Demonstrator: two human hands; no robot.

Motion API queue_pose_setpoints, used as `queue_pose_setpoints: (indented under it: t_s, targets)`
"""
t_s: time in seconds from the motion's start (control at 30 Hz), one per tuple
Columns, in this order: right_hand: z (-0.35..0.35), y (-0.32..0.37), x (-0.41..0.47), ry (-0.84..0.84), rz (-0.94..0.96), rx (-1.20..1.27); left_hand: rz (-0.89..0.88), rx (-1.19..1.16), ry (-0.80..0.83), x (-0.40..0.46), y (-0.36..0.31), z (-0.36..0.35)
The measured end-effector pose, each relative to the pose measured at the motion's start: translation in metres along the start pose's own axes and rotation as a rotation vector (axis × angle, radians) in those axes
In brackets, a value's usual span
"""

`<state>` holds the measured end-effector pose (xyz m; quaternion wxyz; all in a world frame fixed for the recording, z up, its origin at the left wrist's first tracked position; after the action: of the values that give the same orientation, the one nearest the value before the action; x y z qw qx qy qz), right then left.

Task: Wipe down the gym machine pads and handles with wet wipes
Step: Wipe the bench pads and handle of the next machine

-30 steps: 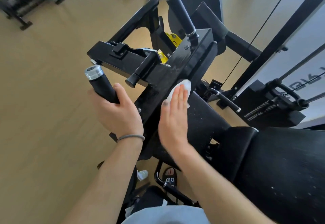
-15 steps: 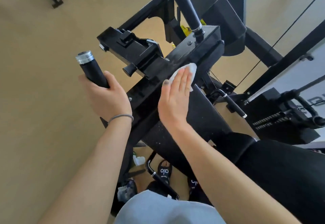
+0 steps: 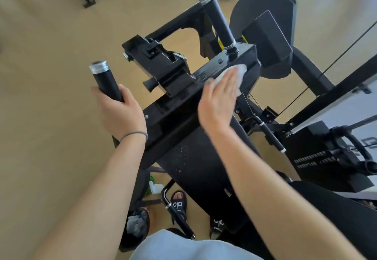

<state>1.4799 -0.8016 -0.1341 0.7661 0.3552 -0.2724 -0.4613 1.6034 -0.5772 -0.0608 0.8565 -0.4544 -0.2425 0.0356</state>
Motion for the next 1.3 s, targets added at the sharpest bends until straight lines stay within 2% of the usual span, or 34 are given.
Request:
queue_pose_setpoints:
  t_s: [0.07, 0.13, 0.2, 0.3, 0.4, 0.53, 0.63, 0.73, 0.8, 1.0, 1.3]
  targets:
    - [0.013, -0.015, 0.048, -0.046, -0.132, 0.037, -0.003, -0.010, 0.006, 0.000, 0.000, 0.000]
    - [0.009, -0.010, 0.042, -0.044, -0.200, 0.105, -0.001, -0.007, 0.008, 0.000, -0.001, 0.000]
    - [-0.009, 0.009, -0.007, 0.003, -0.172, 0.162, 0.013, -0.010, 0.018, 0.001, 0.001, -0.001]
    - [-0.025, 0.015, -0.065, 0.076, -0.077, 0.077, 0.002, -0.023, 0.027, 0.001, 0.001, -0.001]
    - [-0.008, -0.004, -0.002, 0.005, -0.141, 0.017, -0.003, -0.017, 0.023, 0.002, 0.001, 0.000]
    - [0.024, -0.028, 0.083, -0.078, -0.300, 0.090, 0.004, -0.005, 0.020, 0.002, 0.002, -0.001]
    - [0.017, -0.020, 0.060, -0.057, -0.267, 0.167, -0.003, -0.010, 0.020, 0.002, 0.001, -0.001]
    - [0.001, -0.013, 0.008, 0.015, -0.149, 0.076, 0.001, -0.010, 0.035, 0.000, 0.000, -0.001]
    - [0.003, -0.014, 0.010, 0.030, -0.113, 0.045, -0.003, -0.015, 0.039, 0.001, 0.000, -0.001]
    - [0.040, -0.036, 0.112, -0.061, -0.260, 0.108, -0.002, -0.021, 0.029, 0.001, 0.000, -0.001]
    - [0.031, -0.049, 0.086, -0.146, -0.413, 0.331, 0.009, 0.012, 0.045, 0.000, -0.002, 0.000]
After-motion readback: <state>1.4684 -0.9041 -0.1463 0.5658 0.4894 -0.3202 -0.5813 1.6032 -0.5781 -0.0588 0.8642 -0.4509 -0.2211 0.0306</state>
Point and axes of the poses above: each hand's wrist, its own x-axis towards the middle knuckle, its own z-axis out of the back of the hand, y = z × x, the point moved 7 cm from there along x, towards the middle knuckle, and after that the axes turned 5 degrees about -y, right-handed, at the moved point
